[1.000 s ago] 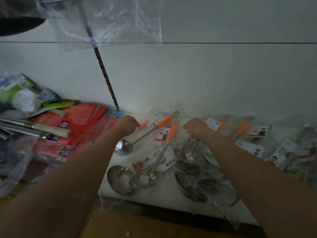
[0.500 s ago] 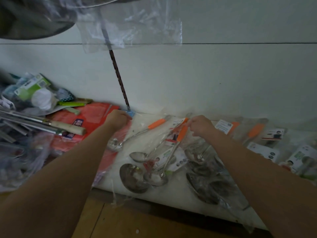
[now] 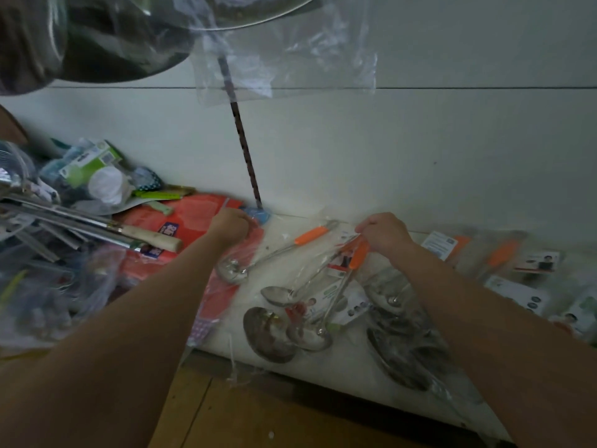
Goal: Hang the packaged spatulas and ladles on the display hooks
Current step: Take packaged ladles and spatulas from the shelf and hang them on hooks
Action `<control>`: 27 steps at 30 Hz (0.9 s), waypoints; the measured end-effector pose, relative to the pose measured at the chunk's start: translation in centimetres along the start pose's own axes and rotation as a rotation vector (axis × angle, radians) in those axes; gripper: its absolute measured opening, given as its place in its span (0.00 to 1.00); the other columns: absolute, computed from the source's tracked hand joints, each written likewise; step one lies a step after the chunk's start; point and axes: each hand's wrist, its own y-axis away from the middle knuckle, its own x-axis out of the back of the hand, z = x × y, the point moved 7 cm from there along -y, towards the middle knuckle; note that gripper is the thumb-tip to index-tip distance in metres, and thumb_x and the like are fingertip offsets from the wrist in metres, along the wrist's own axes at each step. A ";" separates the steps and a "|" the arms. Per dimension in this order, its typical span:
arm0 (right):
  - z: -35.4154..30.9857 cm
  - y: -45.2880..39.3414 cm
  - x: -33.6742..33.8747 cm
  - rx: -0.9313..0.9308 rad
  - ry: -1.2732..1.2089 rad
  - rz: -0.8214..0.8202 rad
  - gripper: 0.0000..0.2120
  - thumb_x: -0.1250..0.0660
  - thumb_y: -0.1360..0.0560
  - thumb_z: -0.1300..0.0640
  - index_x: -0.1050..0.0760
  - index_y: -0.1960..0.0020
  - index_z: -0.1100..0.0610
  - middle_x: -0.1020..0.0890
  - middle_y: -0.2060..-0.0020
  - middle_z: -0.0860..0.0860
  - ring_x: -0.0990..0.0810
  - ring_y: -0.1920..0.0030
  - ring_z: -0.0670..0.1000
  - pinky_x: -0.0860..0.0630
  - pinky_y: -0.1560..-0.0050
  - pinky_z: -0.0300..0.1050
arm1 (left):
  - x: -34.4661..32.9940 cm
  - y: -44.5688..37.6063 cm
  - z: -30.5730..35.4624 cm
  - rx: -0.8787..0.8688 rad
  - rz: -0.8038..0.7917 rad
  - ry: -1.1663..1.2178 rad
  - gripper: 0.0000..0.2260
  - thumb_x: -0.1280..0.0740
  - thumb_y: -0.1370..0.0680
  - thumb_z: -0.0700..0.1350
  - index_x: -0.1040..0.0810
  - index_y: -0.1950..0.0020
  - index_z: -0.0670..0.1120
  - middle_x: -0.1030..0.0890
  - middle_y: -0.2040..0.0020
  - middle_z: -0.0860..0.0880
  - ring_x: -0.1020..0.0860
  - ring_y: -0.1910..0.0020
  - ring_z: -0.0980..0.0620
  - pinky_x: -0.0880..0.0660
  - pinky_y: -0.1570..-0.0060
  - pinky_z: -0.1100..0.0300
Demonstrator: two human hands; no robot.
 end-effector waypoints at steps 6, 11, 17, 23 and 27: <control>2.2 1.0 4.4 -0.041 0.010 0.018 0.12 0.40 0.24 0.64 0.20 0.48 0.68 0.19 0.57 0.61 0.20 0.53 0.60 0.24 0.42 0.55 | -5.8 0.2 3.9 0.025 -0.111 0.100 0.16 0.47 0.25 0.29 0.22 0.62 0.38 0.23 0.67 0.47 0.26 0.69 0.52 0.29 0.67 0.62; 5.5 2.4 9.7 -0.111 -0.026 0.090 0.10 0.38 0.24 0.64 0.20 0.48 0.66 0.21 0.59 0.57 0.21 0.55 0.57 0.22 0.50 0.53 | -12.6 2.3 9.3 -0.093 -0.189 0.146 0.15 0.45 0.26 0.30 0.19 0.52 0.35 0.18 0.56 0.39 0.23 0.60 0.45 0.24 0.56 0.55; 9.9 6.3 16.7 -0.206 0.007 0.185 0.11 0.39 0.25 0.64 0.21 0.48 0.68 0.21 0.60 0.60 0.21 0.56 0.59 0.22 0.45 0.55 | -21.2 6.4 16.0 -0.237 -0.292 0.184 0.16 0.44 0.27 0.30 0.18 0.52 0.37 0.18 0.48 0.36 0.22 0.44 0.38 0.26 0.40 0.47; 14.4 12.3 23.9 -0.361 -0.119 0.290 0.13 0.41 0.23 0.66 0.24 0.44 0.70 0.23 0.62 0.59 0.24 0.64 0.50 0.24 0.64 0.43 | -27.8 11.7 20.9 -0.350 -0.451 0.135 0.12 0.41 0.25 0.32 0.18 0.52 0.36 0.19 0.47 0.36 0.22 0.45 0.38 0.25 0.42 0.49; 16.0 16.1 27.2 -0.412 -0.118 0.341 0.13 0.41 0.23 0.65 0.25 0.42 0.70 0.25 0.67 0.54 0.25 0.66 0.50 0.23 0.60 0.47 | -29.8 15.1 23.6 -0.410 -0.546 0.129 0.09 0.39 0.24 0.35 0.19 0.55 0.38 0.19 0.48 0.35 0.21 0.54 0.41 0.24 0.45 0.51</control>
